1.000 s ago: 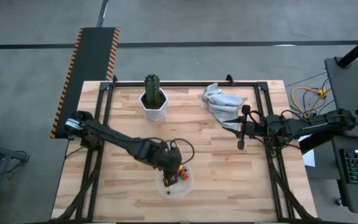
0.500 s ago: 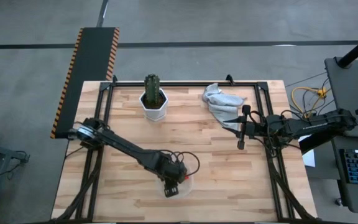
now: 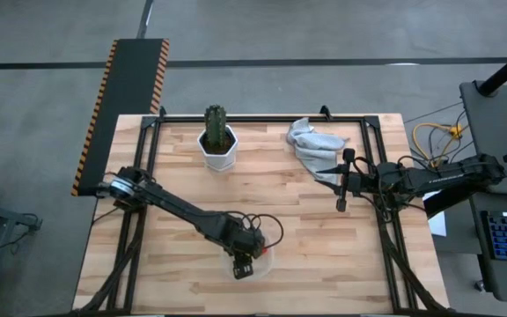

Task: Pick and placing Produce into tupperware
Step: Put the yellow lemon into the transparent container

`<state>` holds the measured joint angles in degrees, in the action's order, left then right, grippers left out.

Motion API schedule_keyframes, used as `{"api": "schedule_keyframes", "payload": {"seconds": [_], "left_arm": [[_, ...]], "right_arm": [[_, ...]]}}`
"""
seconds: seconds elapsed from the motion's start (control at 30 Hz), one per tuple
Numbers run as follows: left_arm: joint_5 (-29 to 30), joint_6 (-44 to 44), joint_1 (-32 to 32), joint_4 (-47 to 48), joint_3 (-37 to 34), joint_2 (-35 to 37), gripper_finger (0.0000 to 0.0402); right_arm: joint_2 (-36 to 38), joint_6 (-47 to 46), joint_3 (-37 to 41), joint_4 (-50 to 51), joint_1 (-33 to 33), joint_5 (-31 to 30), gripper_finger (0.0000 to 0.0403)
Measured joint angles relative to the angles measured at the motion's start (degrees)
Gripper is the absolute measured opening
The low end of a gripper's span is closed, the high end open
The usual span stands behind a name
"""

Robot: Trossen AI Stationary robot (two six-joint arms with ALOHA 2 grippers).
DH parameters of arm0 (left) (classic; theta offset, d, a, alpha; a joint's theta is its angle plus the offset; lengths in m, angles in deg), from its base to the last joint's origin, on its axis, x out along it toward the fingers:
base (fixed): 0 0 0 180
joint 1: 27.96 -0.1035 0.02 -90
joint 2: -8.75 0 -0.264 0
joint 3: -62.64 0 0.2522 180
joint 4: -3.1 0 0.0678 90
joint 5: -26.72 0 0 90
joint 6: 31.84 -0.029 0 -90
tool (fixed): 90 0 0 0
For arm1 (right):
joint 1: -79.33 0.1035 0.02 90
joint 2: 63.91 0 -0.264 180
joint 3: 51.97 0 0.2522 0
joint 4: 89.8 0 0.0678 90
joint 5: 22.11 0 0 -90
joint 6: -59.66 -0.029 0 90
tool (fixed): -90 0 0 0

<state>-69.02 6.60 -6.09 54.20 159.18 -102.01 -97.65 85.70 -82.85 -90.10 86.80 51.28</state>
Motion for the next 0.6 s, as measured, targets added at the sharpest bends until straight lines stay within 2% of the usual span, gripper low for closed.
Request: {"api": "schedule_keyframes", "payload": {"seconds": [0.27,0.43,0.6], "left_arm": [[0.23,0.16,-0.02,-0.06,0.0,0.0,0.0183],[0.34,0.22,-0.02,-0.03,0.0,0.0,0.022],[0.34,0.23,-0.09,0.0,0.0,0.0,0.0215]], "right_arm": [[0.0,-0.04,0.0,0.0,0.01,0.0,0.01],[0.0,-0.06,0.0,0.02,0.0,-0.01,0.01],[0.0,-0.12,0.0,0.04,-0.01,0.0,0.01]]}}
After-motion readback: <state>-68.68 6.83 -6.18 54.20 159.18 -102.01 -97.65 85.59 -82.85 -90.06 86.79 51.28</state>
